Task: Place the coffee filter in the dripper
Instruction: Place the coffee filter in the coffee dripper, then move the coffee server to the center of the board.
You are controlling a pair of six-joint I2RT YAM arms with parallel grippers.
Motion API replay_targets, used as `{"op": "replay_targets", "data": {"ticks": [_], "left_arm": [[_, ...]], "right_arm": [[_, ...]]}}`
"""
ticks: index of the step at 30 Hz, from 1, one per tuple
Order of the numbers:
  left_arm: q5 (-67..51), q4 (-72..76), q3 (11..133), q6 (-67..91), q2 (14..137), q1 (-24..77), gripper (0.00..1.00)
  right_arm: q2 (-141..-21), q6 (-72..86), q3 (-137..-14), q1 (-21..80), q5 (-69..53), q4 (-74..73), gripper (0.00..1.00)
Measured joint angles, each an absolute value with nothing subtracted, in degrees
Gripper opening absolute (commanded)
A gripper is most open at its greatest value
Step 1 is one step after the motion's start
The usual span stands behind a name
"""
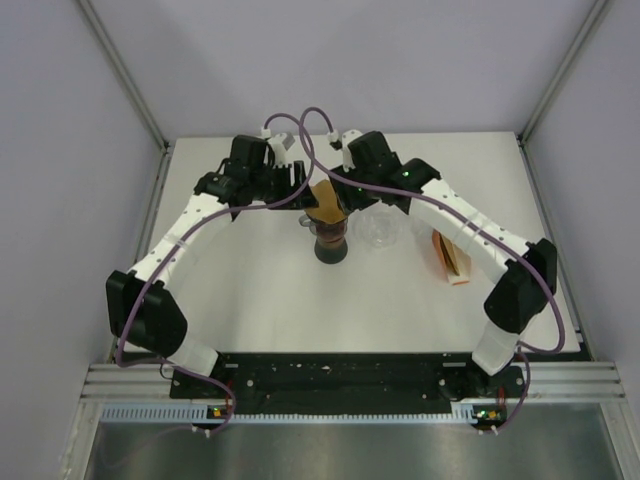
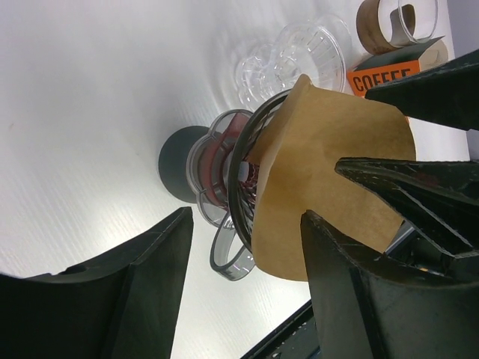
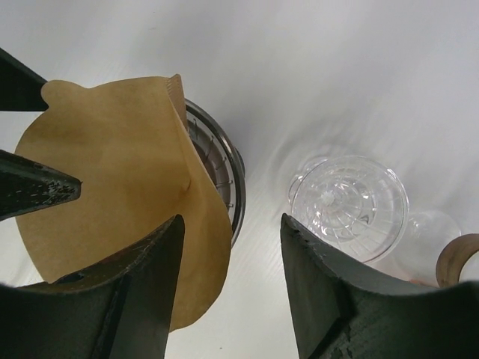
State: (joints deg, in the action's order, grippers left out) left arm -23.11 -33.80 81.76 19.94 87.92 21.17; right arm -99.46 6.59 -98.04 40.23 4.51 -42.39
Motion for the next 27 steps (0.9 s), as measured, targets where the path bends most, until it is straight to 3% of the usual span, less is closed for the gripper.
{"op": "replay_targets", "data": {"ticks": [7,12,15,20,23,27], "left_arm": [[-23.2,-34.9,83.5,18.9,87.8,20.3,0.66],[-23.2,-34.9,84.8,18.2,85.6,17.0,0.68],[-23.0,-34.9,84.8,18.0,84.0,14.4,0.68],[-22.9,-34.9,84.6,17.6,81.4,10.0,0.68],[-23.2,-34.2,83.2,17.8,79.7,6.6,0.68],[-24.1,-33.1,79.7,18.8,78.1,3.1,0.68]], "right_arm": [[-94.9,3.6,-98.2,40.2,2.3,-41.9,0.52],[-84.0,-1.5,-91.1,40.4,-1.6,-33.6,0.26],[-75.8,-6.5,-81.9,41.7,-5.6,-26.7,0.19],[-68.9,-25.3,-65.5,52.4,-9.5,-18.5,0.00],[-69.0,-42.6,-53.9,59.8,-10.1,-16.1,0.00],[-72.3,-58.2,-43.7,61.4,-6.5,-13.2,0.00]]}}
